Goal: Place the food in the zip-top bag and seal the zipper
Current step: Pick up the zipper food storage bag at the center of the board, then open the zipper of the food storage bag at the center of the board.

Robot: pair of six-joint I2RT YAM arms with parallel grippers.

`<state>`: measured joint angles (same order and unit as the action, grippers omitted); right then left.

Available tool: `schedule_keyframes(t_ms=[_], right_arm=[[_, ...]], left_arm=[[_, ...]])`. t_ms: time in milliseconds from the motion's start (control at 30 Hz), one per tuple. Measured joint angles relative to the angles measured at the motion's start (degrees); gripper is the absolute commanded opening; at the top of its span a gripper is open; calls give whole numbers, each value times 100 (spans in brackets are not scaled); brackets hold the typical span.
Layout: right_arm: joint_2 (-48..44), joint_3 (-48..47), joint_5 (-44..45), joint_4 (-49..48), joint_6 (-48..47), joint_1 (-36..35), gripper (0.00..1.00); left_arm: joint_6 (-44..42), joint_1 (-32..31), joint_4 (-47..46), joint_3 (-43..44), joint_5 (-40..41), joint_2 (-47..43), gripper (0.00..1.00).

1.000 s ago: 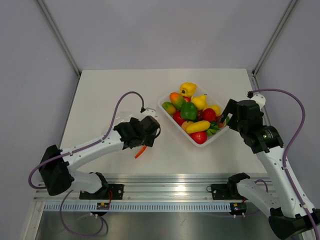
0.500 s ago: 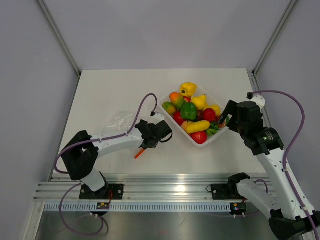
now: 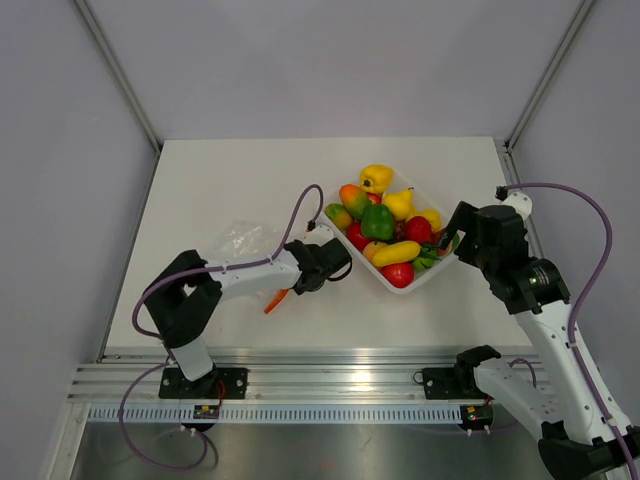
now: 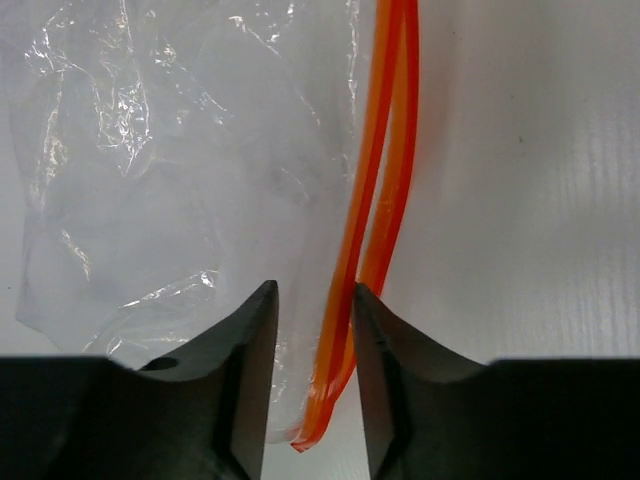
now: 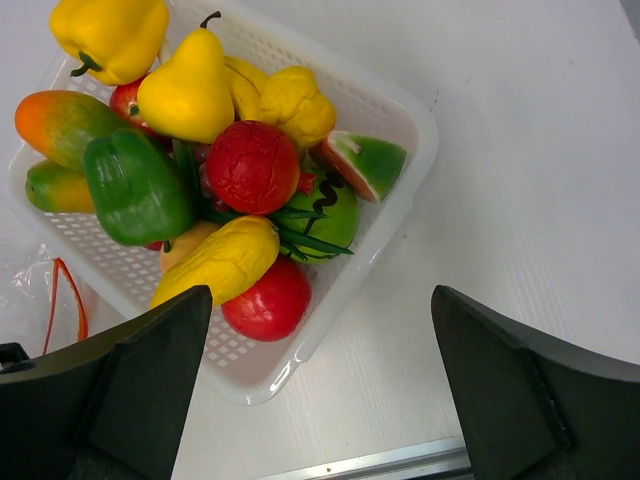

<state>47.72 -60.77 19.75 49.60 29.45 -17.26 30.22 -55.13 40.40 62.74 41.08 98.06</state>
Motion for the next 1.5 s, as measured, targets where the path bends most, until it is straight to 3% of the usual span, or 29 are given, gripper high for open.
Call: schedule_keyframes(t_ms=[233, 367, 600, 733, 900, 1000, 1367, 1500], right_arm=[[-20, 11, -313, -9, 7, 0, 100], [-13, 131, -1058, -238, 11, 0, 100], [466, 380, -2238, -1117, 498, -463, 99], [1014, 365, -2210, -1657, 774, -1432, 99], [1871, 138, -2188, -2153, 1062, -2197, 91], [2221, 0, -2179, -2341, 1137, -2308, 84], [3335, -538, -2190, -3088, 1346, -2514, 77], [3770, -664, -2240, -3375, 1443, -2583, 60]], left_arm=[[-138, 595, 70, 59, -52, 33, 1], [-210, 800, 402, 232, -376, -271, 0], [-192, 1193, 935, 1504, -1674, -1167, 0], [-59, 1292, 1078, 2124, -2240, -1497, 0], [129, 1303, 1104, 2118, -2776, -1593, 0], [195, 1329, 1121, 2063, -2966, -1596, 0], [293, 1460, 1141, 1934, -3316, -1755, 0], [328, 1565, 1154, 1915, -3362, -1976, 0]])
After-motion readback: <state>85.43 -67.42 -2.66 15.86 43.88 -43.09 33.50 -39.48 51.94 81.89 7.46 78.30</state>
